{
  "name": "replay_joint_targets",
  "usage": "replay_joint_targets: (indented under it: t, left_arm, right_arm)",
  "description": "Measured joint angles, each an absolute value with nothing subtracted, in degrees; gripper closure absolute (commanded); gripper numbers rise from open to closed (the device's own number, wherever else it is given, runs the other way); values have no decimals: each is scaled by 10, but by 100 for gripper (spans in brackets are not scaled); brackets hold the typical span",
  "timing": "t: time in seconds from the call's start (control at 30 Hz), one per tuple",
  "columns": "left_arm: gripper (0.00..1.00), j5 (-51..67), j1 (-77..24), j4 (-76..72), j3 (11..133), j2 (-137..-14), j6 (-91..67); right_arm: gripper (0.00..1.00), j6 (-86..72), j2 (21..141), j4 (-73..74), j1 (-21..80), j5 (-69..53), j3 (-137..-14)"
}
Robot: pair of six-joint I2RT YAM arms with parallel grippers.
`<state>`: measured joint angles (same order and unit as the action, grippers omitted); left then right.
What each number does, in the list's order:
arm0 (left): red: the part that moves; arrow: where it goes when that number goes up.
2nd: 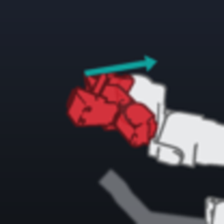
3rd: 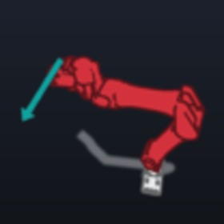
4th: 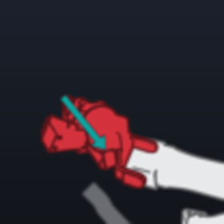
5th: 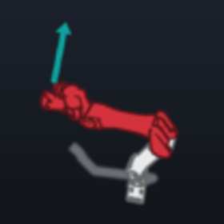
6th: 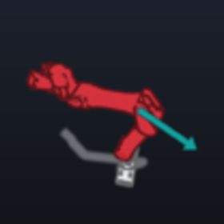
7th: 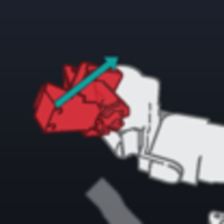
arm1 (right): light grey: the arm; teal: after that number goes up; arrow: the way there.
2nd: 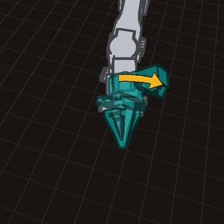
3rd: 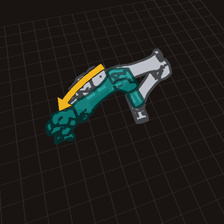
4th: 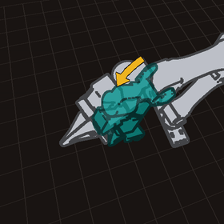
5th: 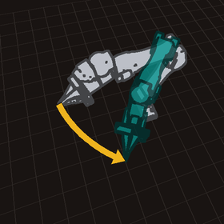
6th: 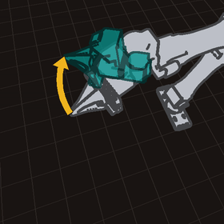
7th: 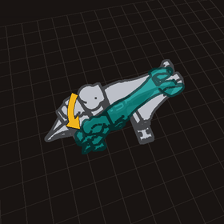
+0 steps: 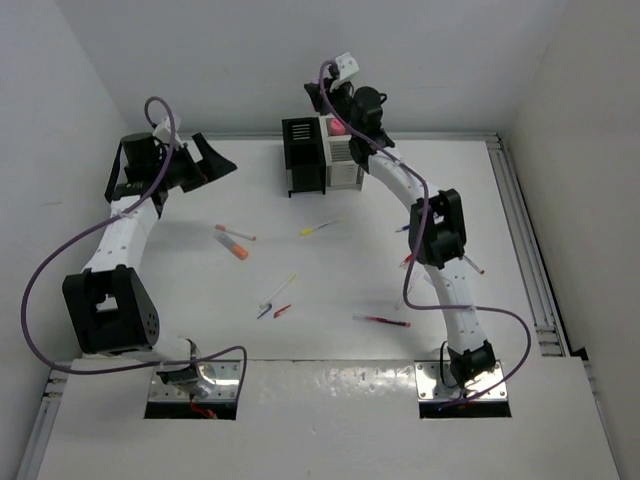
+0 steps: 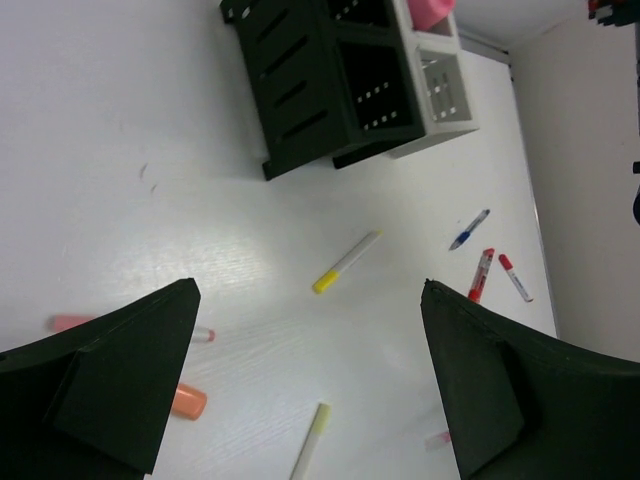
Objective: Sort the stationery into containers
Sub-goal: Place the pen in the storage box.
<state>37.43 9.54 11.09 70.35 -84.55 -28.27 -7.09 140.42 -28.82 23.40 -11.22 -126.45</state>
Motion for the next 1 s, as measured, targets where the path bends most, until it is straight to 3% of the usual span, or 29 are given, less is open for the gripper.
replay_joint_targets:
  t: [0.63, 0.83, 0.87, 1.0]
  left_arm:
    - [0, 363, 129, 119, 643, -824, -176]
    - [0, 336, 128, 156, 643, -811, -75]
    - [0, 320, 128, 166, 643, -810, -61]
    - [4, 268, 127, 200, 632, -808, -56]
  right_arm:
    - [100, -121, 1496, -375, 251, -51, -1290]
    - [71, -120, 1518, -372, 254, -48, -1289]
    - [61, -119, 1519, -371, 254, -46, -1285]
    - [46, -118, 1519, -373, 256, -40, -1270]
